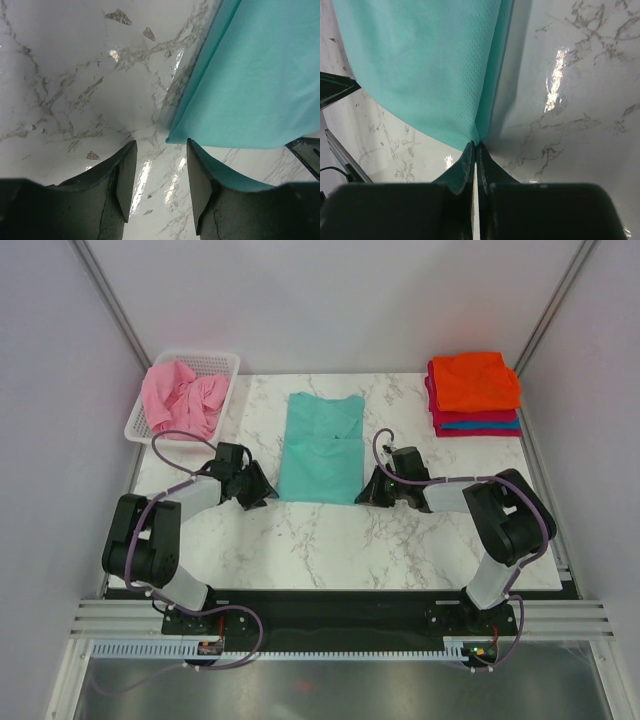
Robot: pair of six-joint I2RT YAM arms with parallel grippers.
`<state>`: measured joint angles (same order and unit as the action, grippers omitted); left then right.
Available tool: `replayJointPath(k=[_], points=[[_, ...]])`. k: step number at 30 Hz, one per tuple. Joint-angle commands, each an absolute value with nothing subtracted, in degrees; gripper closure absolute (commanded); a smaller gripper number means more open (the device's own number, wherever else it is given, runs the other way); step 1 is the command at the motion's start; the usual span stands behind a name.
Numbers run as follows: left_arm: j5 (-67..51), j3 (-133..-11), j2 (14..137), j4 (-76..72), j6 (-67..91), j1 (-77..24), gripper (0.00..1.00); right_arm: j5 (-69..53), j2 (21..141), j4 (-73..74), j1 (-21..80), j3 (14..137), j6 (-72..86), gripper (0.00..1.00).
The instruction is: Fold and stack the t-shirts
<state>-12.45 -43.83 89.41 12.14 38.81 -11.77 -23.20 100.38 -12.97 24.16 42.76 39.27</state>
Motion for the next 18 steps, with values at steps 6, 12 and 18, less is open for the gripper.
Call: replayJointPath(k=[6,12,18], points=[[-11.7,-43.1,93.0,6.2,42.1,-13.4,0.50,-23.0,101.9,-13.9,24.4,42.0,37.4,0.97],[-11.2,-42.5,93.8,4.9,42.7,-15.3,0.72,-23.3,101.9,-13.9,24.3,41.9,37.3,1.00],[-8.9,-40.6,86.7,6.1,43.5,-18.9,0.96,-24.0,98.4,-14.7,24.3,39.5,38.9,1.00]])
